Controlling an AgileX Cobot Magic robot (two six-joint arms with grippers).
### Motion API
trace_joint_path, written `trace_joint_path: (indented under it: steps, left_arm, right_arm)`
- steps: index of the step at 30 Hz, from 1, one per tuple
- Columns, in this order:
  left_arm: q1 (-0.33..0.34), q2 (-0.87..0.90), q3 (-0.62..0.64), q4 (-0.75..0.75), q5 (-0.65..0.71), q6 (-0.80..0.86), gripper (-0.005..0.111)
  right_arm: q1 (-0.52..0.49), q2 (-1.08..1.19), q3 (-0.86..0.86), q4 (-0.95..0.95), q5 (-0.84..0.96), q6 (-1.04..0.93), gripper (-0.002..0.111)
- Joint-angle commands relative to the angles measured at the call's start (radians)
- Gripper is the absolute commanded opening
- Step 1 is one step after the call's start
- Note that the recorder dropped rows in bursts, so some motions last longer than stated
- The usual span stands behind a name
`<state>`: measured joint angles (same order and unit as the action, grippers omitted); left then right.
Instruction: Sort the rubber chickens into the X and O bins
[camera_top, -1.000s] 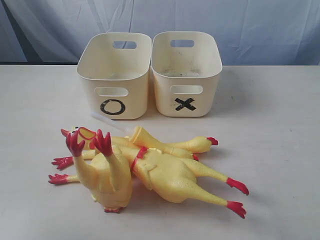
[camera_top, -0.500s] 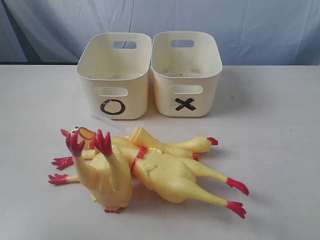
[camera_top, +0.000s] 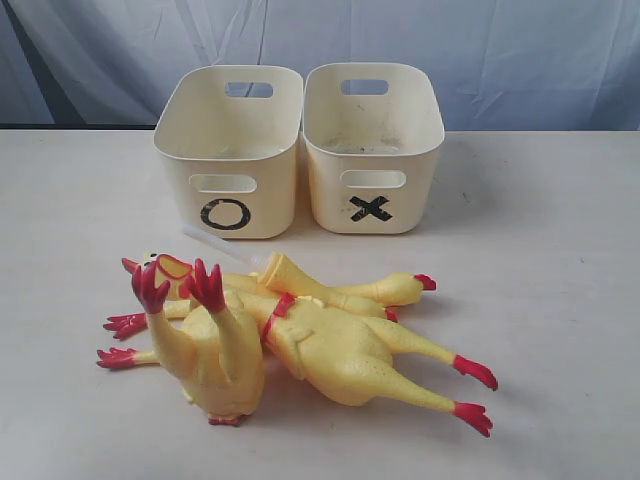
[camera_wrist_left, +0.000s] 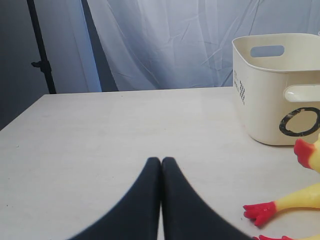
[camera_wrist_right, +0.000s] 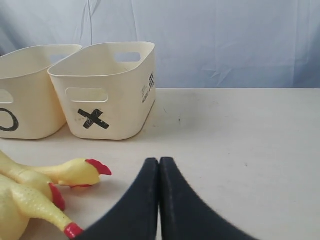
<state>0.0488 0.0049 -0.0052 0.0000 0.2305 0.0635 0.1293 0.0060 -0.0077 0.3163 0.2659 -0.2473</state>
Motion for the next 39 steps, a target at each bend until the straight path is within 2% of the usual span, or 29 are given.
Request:
trace_joint_path:
  steps: [1, 7, 16, 22, 30, 33, 37, 39]
  left_arm:
    - [0.0, -0.005, 0.005, 0.0, 0.0, 0.0, 0.0]
    - [0.0, -0.005, 0.005, 0.0, 0.0, 0.0, 0.0]
    - [0.0, -0.005, 0.005, 0.0, -0.011, 0.0, 0.0]
    - [0.0, -0.005, 0.005, -0.195, -0.196, -0.002, 0.0]
    - [0.0, -0.005, 0.005, -0.21, -0.37, -0.005, 0.0]
    - [0.0, -0.005, 0.005, -0.212, -0.424, -0.167, 0.0]
    - [0.0, -0.005, 0.005, -0.199, -0.528, -0.614, 0.0]
    - [0.0, -0.005, 0.005, -0.161, -0.561, -0.648, 0.0]
  right_arm:
    - [0.002, -0.006, 0.008, 0.015, -0.014, -0.002, -0.001]
    - [0.002, -0.006, 0.008, 0.159, -0.014, -0.002, -0.001]
    - [0.002, -0.006, 0.008, 0.162, -0.014, -0.002, -0.001]
    - [0.002, -0.006, 0.008, 0.162, -0.014, -0.002, -0.001]
    - [0.002, -0.006, 0.008, 0.162, -0.014, -0.002, -0.001]
    - [0.002, -0.006, 0.008, 0.162, -0.014, -0.002, -0.001]
    - [0.002, -0.006, 0.008, 0.162, -0.014, -0.002, -0.001]
    - [0.002, -0.006, 0.008, 0.162, -0.014, -0.002, -0.001]
